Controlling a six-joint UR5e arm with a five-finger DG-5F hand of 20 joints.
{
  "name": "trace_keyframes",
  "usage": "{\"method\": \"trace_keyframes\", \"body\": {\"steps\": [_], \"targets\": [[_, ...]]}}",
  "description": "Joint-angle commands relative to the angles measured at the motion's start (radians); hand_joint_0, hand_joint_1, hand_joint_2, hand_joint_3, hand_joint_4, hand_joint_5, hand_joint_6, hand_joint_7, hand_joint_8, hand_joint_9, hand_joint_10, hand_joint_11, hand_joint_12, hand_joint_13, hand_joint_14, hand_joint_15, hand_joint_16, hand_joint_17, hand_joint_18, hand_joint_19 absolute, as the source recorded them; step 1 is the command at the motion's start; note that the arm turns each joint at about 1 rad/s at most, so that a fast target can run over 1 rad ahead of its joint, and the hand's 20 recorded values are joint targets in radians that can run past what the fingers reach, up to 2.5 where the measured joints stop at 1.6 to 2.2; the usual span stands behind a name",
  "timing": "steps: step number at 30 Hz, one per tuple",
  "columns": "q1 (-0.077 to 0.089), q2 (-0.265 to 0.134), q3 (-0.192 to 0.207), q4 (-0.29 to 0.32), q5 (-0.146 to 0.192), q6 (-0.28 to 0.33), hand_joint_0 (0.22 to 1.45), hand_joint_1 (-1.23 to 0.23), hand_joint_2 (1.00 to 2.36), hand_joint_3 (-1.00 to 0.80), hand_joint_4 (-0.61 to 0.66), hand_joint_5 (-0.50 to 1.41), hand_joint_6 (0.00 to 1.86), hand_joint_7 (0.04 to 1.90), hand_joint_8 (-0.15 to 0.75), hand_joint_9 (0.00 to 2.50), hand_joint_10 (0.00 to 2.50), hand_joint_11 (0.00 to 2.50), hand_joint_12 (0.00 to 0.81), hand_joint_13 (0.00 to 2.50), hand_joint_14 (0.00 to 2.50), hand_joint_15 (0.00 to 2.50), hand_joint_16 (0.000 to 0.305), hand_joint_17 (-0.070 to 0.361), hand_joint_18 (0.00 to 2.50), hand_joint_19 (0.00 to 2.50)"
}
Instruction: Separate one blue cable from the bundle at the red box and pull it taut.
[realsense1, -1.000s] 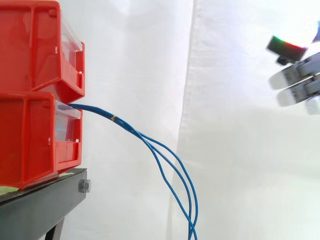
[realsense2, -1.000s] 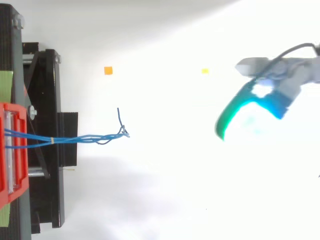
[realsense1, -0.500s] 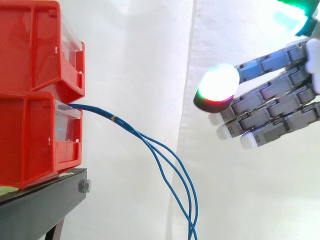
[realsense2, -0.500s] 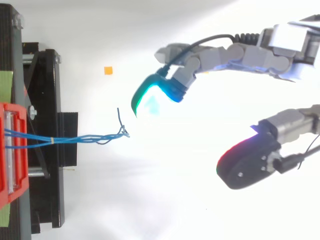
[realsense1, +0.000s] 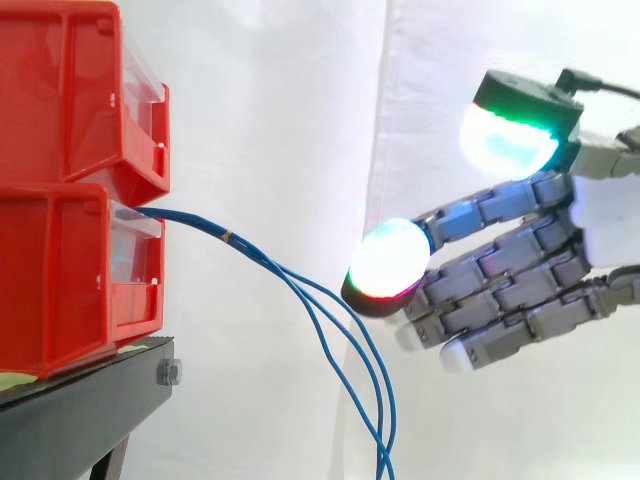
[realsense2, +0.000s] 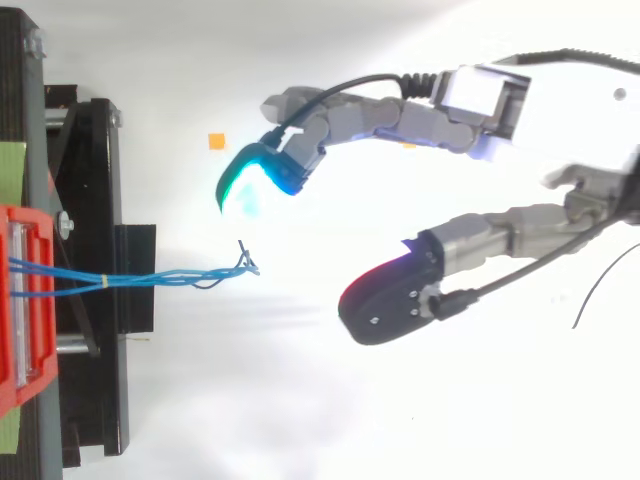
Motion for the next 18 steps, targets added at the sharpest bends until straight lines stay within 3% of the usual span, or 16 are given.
{"method": "trace_keyframes", "body": {"steps": [1,2,8,12,18], "targets": [[0.002,-0.024,0.004,0.028,0.004,-0.002,0.57,-0.6,1.0,-0.5,0.19,-0.27,0.5,0.7,0.271,0.12,0.0,0.01,0.344,0.0,0.0,0.04,0.048,0.107,0.07,0.22],[0.004,-0.047,0.004,0.043,0.009,0.001,0.57,-0.6,1.0,-0.5,0.19,-0.27,0.5,0.7,0.272,0.12,0.0,0.01,0.343,0.0,0.0,0.05,0.048,0.107,0.08,0.22],[0.002,-0.072,0.01,0.078,0.009,-0.004,0.57,-0.6,1.0,-0.5,0.2,-0.26,0.5,0.71,0.272,0.11,0.0,0.01,0.343,0.0,0.0,0.05,0.048,0.107,0.07,0.21],[-0.004,-0.122,0.056,0.062,0.004,-0.002,0.57,-0.61,1.0,-0.5,0.2,-0.26,0.5,0.71,0.272,0.11,0.0,0.01,0.342,0.0,0.0,0.05,0.048,0.107,0.07,0.22],[-0.015,-0.153,0.096,0.065,-0.023,-0.013,0.57,-0.61,1.0,-0.5,0.2,-0.26,0.5,0.71,0.272,0.11,0.0,0.0,0.344,0.0,0.0,0.05,0.048,0.108,0.07,0.22]]}}
